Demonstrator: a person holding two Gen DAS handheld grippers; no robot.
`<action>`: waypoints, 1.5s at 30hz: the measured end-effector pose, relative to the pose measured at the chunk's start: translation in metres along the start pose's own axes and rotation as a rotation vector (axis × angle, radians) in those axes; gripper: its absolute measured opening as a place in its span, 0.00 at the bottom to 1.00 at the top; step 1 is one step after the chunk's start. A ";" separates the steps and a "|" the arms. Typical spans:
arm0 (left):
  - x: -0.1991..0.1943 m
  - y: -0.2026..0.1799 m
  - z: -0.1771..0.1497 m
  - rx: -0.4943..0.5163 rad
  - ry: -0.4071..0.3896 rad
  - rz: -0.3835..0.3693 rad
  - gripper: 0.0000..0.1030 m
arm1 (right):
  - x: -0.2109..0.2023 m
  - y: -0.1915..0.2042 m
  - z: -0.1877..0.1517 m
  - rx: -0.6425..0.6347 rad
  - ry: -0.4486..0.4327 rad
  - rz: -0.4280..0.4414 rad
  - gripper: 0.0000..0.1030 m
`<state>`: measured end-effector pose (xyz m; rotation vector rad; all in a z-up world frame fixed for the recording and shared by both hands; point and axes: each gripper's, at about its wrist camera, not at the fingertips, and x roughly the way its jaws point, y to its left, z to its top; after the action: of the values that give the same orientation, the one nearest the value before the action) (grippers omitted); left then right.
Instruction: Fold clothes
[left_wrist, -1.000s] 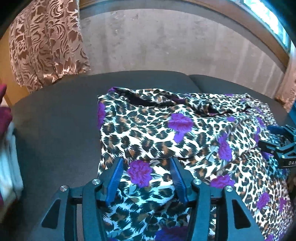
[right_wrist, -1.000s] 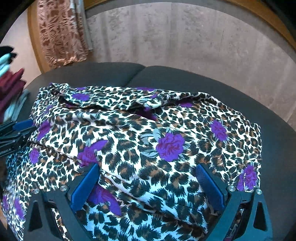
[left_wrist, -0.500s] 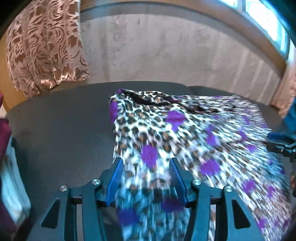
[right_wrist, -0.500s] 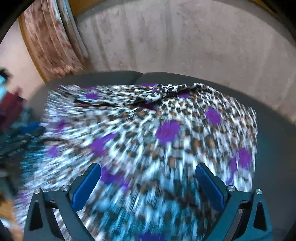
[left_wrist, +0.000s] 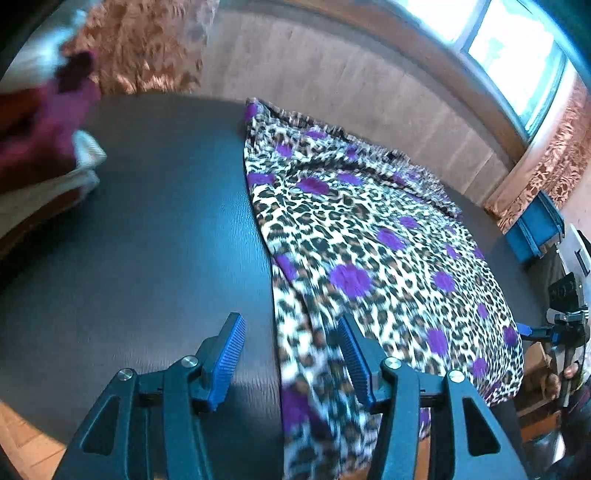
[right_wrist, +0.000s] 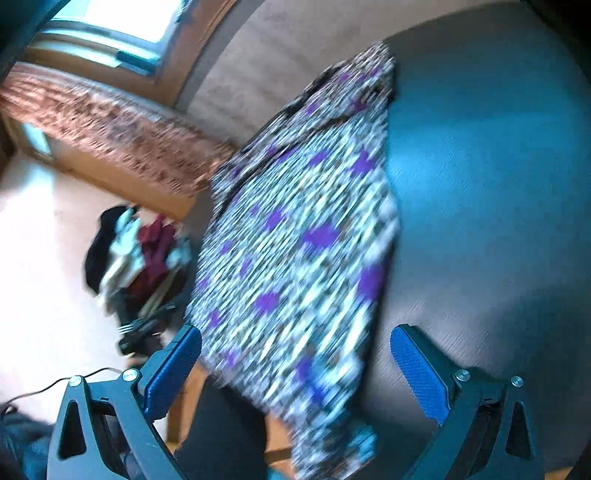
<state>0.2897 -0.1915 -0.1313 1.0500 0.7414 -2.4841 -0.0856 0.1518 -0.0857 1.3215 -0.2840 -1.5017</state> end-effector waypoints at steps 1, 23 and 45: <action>-0.005 -0.002 -0.007 -0.003 -0.012 0.000 0.52 | 0.005 0.005 -0.006 -0.012 0.005 0.016 1.00; -0.035 -0.025 -0.075 -0.018 -0.017 0.004 0.47 | 0.037 0.060 -0.058 -0.384 -0.013 -0.249 0.87; -0.019 -0.019 -0.098 -0.079 0.085 0.083 0.38 | 0.038 0.057 -0.070 -0.466 -0.072 -0.217 1.00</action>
<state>0.3478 -0.1167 -0.1690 1.1398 0.7981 -2.3339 0.0097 0.1289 -0.0899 0.9464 0.1650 -1.6726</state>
